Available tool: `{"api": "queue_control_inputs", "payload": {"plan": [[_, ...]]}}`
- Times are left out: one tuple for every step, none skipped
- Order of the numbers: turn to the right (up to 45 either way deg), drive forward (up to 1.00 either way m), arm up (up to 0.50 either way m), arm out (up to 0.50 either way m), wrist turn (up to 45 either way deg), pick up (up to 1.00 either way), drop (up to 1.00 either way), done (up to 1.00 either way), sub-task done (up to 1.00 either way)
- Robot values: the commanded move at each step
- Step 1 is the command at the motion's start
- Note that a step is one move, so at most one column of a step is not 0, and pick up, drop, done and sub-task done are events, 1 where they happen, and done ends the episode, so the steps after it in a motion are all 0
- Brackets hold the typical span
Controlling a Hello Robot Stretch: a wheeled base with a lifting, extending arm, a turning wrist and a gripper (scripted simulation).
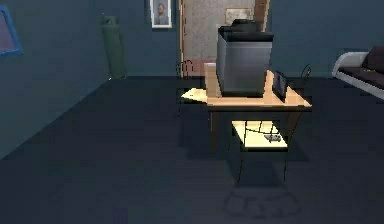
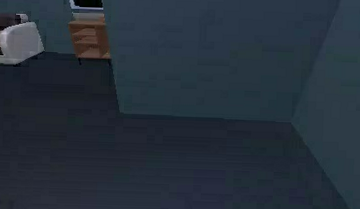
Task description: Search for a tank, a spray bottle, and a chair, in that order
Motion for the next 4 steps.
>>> {"api": "queue_control_inputs", "payload": {"plan": [[3.0,0.00,0.00,0.00,0.0,0.00,0.00,0.00,0.00],[0.0,1.00,0.00,0.00,0.0,0.00,0.00,0.00,0.00],[9.0,0.00,0.00,0.00,0.0,0.00,0.00,0.00,0.00],[0.0,0.25,0.00,0.00,0.0,0.00,0.00,0.00,0.00]]}}
